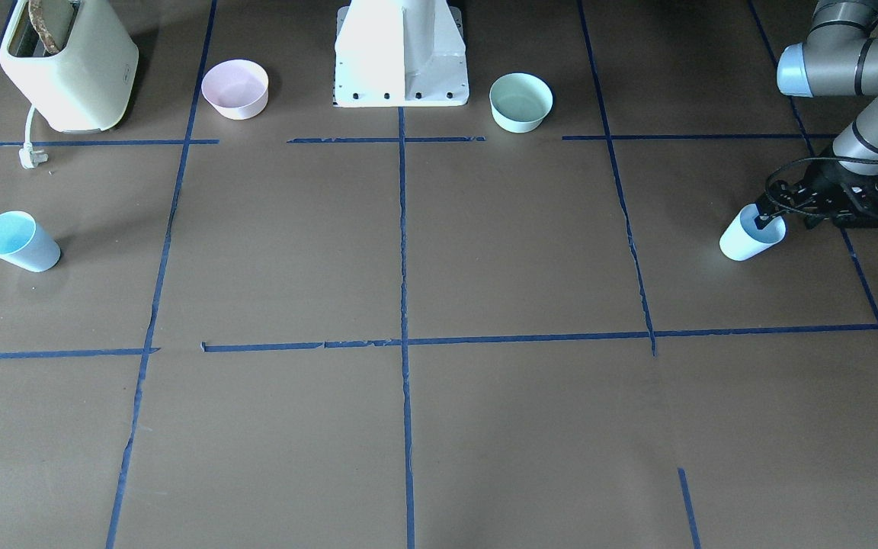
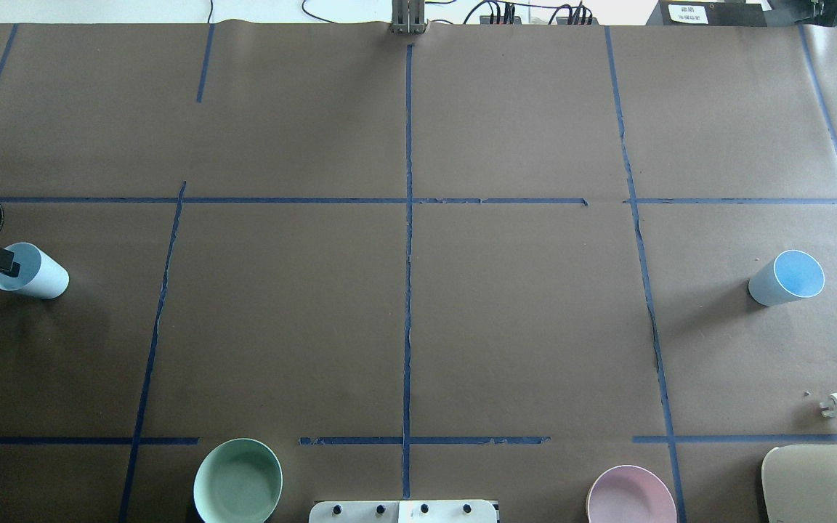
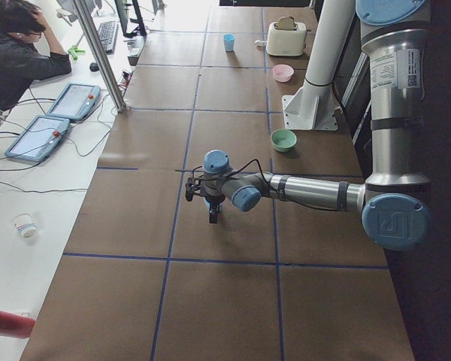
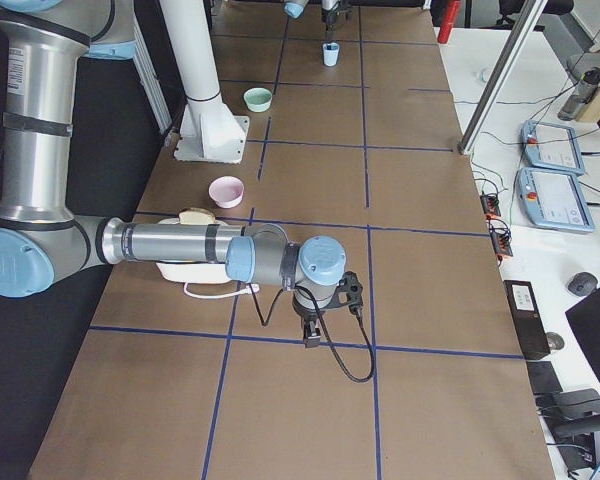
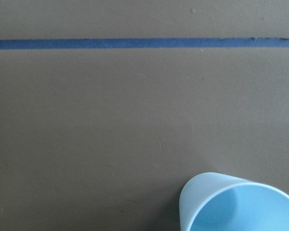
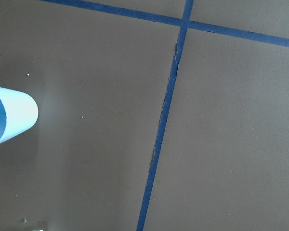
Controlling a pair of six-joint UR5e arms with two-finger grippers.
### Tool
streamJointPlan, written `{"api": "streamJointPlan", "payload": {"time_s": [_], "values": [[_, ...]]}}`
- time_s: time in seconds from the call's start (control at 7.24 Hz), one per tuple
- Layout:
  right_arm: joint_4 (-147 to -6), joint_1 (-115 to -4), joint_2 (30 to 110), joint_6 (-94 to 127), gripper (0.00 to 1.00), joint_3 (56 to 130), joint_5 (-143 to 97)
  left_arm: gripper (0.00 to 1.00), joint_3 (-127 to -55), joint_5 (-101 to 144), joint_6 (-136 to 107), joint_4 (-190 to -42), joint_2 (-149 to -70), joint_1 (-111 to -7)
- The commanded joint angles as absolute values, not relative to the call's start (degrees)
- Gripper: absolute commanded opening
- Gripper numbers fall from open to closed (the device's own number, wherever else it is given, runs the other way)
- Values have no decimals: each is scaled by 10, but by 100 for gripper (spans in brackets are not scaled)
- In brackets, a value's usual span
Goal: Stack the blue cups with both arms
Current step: 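Grasp the light blue cup near the left arm with the left gripper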
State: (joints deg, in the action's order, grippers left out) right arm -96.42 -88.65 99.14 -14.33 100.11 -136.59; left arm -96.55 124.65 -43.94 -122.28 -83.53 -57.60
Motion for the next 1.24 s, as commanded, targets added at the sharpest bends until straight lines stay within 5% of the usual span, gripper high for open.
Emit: {"api": "streamJointPlan", "payload": {"time_s": [0.0, 0.55, 1.11], "values": [[-964, -887, 991, -144, 100, 1001, -1366, 5, -964, 1248, -457, -1223, -839, -572], [-964, -887, 992, -144, 100, 1002, -1367, 0, -983, 1330, -466, -1216, -866, -574], [-964, -887, 992, -143, 100, 1002, -1367, 0, -987, 1319, -611, -1128, -1061, -522]]}}
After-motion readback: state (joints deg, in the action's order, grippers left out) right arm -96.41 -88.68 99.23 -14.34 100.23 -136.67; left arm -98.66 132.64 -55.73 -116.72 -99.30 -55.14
